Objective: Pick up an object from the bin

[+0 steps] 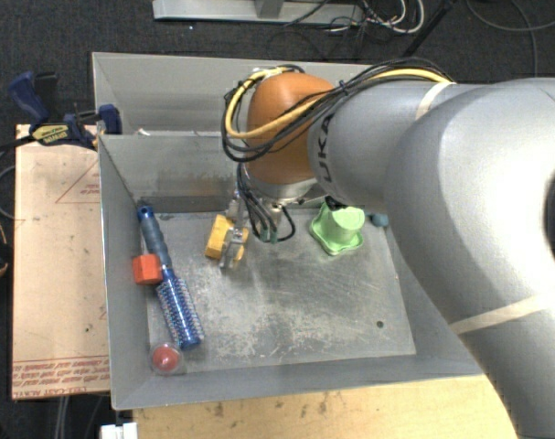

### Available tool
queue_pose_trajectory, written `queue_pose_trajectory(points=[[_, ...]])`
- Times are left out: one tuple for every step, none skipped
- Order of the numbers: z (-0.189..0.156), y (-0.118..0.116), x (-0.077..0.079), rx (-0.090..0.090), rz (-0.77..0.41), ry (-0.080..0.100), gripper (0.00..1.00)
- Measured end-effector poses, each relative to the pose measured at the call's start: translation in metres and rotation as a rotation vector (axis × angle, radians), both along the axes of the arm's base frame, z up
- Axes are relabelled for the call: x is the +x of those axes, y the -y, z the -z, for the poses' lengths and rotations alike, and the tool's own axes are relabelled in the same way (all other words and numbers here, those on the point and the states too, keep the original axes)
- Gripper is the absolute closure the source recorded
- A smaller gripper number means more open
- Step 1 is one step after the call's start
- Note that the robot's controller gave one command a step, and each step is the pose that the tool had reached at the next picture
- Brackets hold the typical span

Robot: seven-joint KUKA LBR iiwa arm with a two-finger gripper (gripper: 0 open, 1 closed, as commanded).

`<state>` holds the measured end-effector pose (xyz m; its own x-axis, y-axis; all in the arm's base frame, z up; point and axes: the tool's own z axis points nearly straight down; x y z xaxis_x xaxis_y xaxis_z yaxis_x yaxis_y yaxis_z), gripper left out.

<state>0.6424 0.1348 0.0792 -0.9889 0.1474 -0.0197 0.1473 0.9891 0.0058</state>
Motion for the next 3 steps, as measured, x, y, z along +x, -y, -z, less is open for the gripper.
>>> queue_pose_trajectory(points=[[-0.003,-0.001,0.002,-0.002,0.000,-0.014,1.00],[-0.024,-0.001,0.002,-0.001,-0.001,-0.015,1.00],[-0.060,-0.001,0.004,-0.001,-0.002,-0.013,1.00]])
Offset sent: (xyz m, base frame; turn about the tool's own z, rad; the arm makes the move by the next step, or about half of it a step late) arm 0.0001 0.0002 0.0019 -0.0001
